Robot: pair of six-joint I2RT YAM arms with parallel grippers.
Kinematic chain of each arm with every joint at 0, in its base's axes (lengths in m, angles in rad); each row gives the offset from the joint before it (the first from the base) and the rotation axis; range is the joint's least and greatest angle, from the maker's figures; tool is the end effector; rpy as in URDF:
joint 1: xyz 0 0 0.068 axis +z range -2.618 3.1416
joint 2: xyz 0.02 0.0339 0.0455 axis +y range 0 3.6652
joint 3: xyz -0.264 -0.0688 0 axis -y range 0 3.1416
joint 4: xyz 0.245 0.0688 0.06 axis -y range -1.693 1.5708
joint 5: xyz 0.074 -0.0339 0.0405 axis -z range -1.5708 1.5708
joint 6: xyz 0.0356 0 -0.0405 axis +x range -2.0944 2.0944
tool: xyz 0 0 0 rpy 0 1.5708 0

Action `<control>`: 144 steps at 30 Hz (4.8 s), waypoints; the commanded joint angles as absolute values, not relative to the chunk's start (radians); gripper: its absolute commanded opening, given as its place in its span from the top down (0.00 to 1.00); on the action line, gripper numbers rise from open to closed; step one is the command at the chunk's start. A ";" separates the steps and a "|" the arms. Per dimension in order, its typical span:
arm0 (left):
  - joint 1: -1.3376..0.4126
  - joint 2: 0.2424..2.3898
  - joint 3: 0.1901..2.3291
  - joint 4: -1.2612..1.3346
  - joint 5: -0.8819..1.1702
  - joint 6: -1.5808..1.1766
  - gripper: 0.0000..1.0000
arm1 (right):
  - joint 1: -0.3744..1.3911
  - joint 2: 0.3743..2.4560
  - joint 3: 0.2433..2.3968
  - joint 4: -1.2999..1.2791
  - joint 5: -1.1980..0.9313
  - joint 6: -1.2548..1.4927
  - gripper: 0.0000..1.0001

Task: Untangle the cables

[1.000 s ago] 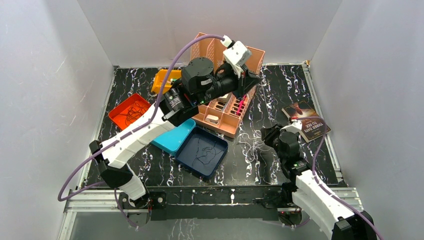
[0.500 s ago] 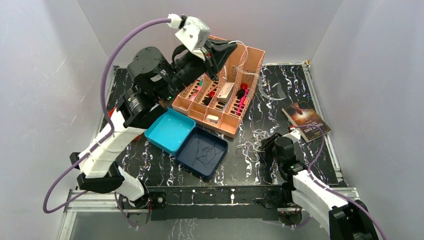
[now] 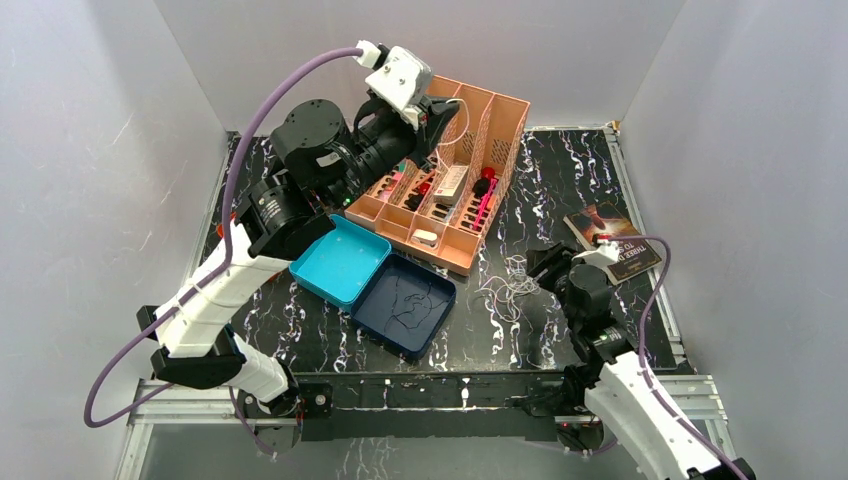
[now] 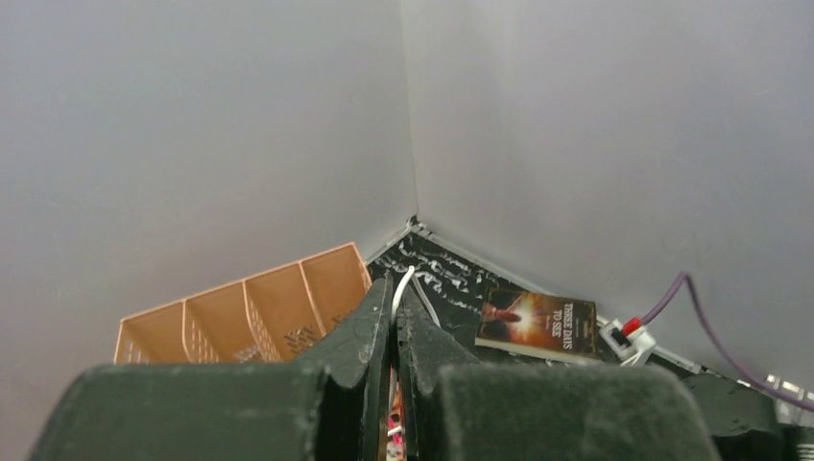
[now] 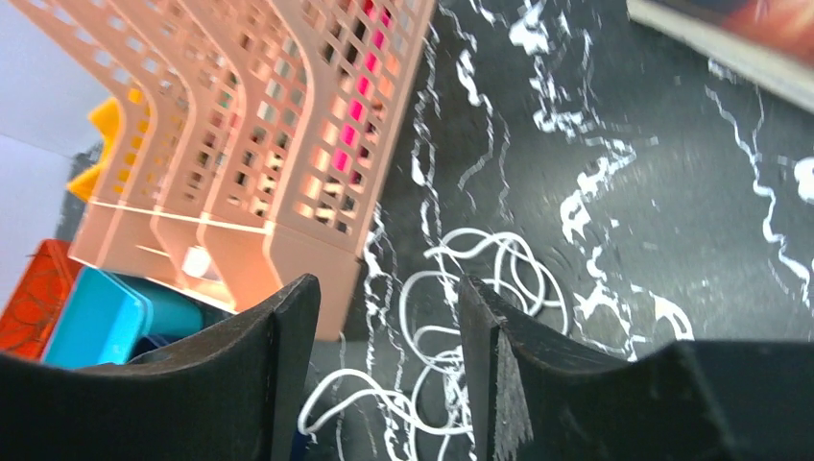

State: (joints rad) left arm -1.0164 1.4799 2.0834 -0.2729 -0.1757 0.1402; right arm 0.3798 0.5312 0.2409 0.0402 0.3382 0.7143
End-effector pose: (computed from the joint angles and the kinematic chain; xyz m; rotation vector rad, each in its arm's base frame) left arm 0.1458 -0.2236 0.6003 0.5596 1.1421 -0.6492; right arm 0.1423 0.0441 0.2080 0.5396 1.7502 0.4687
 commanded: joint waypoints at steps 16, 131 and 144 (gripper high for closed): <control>-1.012 1.440 2.035 -0.477 -0.379 0.150 0.98 | 0.378 0.351 0.492 -0.112 0.266 0.491 0.27; -0.316 1.437 1.081 -0.362 0.029 -0.219 0.47 | 0.377 0.425 0.457 -0.083 0.104 0.502 0.25; -0.316 1.403 1.094 -0.388 0.041 -0.199 0.34 | 0.379 0.438 0.460 -0.100 0.136 0.508 0.25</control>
State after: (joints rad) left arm -0.3218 1.4563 1.0763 -0.3584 0.0051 -0.2085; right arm 0.3798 0.4313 0.4423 -0.1192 0.1032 0.5018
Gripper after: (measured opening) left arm 0.659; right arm 0.752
